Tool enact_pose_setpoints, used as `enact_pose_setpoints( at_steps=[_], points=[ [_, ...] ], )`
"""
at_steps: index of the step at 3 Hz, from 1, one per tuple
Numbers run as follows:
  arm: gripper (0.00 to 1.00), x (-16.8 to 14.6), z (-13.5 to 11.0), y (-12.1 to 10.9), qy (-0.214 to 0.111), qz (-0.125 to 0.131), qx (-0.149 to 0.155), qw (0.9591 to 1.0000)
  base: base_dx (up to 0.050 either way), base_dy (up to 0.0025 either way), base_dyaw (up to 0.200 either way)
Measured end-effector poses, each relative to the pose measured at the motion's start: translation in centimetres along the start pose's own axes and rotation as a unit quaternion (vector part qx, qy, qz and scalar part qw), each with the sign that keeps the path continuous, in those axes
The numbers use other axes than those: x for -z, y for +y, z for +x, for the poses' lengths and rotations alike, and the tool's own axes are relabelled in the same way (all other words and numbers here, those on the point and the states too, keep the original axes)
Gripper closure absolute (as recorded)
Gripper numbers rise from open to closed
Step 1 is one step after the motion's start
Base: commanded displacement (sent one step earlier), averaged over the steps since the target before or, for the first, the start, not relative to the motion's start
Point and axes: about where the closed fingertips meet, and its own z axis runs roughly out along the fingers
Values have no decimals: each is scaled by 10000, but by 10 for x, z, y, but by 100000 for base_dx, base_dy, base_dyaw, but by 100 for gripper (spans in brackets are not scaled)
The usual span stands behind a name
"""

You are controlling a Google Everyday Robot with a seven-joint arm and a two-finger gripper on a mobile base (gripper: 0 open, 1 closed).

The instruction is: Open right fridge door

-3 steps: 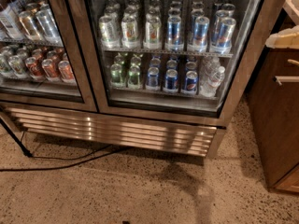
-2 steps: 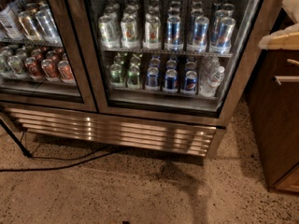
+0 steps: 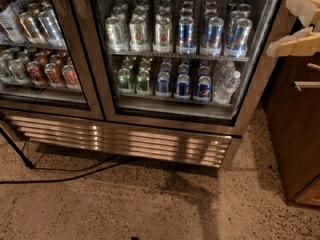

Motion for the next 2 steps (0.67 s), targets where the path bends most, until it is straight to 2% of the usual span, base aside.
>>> enact_pose_setpoints(
  at_steps=[1,2],
  points=[
    [0,-13,1,-3,-30,-160,21,9999,0,0,0],
    [0,-49,3,0,-158,-575,5,9982,0,0,0]
  ],
)
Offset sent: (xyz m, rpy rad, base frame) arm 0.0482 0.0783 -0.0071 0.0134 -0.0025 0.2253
